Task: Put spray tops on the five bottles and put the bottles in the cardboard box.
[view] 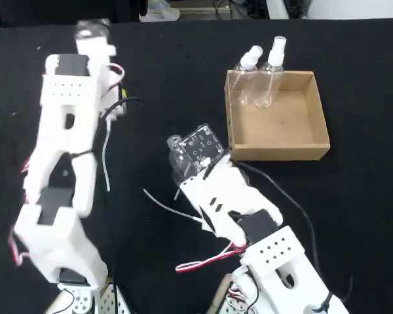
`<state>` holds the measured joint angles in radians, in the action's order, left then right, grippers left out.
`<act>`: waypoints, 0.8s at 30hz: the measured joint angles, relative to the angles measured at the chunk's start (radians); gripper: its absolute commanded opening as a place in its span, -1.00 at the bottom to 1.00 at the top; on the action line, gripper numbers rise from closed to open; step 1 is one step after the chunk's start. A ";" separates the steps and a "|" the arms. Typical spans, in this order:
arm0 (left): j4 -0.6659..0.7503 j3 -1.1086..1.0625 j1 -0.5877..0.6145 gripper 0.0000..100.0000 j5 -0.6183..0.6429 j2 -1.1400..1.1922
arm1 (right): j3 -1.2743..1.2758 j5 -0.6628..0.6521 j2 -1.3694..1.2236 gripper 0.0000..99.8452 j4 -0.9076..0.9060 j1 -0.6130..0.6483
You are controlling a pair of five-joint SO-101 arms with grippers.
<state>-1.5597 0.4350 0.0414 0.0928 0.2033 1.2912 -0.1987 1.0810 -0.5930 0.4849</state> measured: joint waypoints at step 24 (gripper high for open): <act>0.433 -0.058 -0.301 -0.94 0.255 -0.617 | 0.092 0.087 0.000 -0.98 0.252 -0.080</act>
<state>-1.1270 0.3767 -0.2593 0.3475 -0.4135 1.3832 -0.1112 1.0810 -0.3414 0.4051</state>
